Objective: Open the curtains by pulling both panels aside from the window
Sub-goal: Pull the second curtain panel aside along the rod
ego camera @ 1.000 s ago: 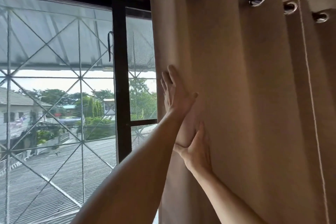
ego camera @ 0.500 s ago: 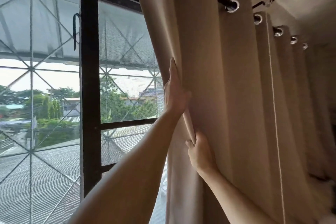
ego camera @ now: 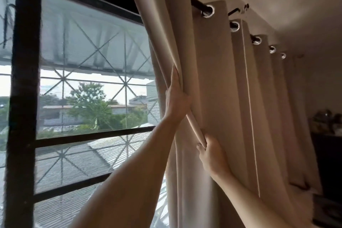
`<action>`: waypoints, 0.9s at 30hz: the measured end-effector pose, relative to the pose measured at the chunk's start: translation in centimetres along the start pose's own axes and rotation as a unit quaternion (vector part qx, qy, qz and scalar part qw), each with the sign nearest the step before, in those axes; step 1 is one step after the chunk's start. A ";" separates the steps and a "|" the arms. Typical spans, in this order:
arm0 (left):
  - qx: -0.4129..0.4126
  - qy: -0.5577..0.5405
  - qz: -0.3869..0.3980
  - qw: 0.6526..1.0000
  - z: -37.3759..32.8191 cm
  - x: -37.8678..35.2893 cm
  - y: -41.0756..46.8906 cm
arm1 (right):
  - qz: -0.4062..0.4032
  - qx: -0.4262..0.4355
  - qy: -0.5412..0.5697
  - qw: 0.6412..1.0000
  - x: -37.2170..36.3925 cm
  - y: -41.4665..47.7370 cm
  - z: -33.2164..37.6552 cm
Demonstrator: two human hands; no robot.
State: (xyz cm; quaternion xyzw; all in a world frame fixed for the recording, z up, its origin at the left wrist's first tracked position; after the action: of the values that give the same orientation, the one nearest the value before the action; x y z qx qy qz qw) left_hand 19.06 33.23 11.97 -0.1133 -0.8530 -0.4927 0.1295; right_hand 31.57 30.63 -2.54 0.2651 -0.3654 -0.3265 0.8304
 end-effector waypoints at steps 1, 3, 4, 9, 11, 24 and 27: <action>0.002 0.006 0.000 1.000 -0.1 -0.9 0.4 | 0.002 0.001 0.001 1.000 0.5 0.6 -0.9; 0.007 0.014 -0.004 1.000 -0.1 -2.6 1.3 | 0.006 0.007 0.001 1.000 1.5 1.8 -2.6; 0.012 0.017 -0.007 1.000 0.0 -3.4 1.8 | 0.008 0.009 0.000 1.000 2.0 2.4 -3.5; 0.043 0.015 -0.011 0.999 0.4 -7.3 3.8 | 0.035 0.011 0.013 0.999 3.8 5.4 -7.6; 0.047 0.017 -0.015 0.999 0.5 -8.6 4.5 | 0.043 0.020 0.030 0.998 4.3 6.6 -9.0; 0.033 0.027 0.005 0.999 1.6 -16.1 8.5 | 0.021 0.045 0.040 0.998 7.0 10.8 -14.9; 0.020 0.022 0.020 0.999 2.1 -17.8 9.5 | 0.012 0.033 0.017 0.999 7.6 11.7 -16.5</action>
State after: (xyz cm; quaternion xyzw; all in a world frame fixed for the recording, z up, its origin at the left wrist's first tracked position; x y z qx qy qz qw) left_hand 38.59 38.56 12.76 -0.1167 -0.8574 -0.4750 0.1601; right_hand 52.46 35.96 -1.06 0.2937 -0.3649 -0.2999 0.8310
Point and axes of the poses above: each hand's wrist, its own y-axis towards the middle knuckle, its own x-axis out of the back of the hand, z = x × y, the point moved 9 cm from there along y, towards the middle knuckle, and after that the axes turned 11 degrees about z, right-handed, at the moved point
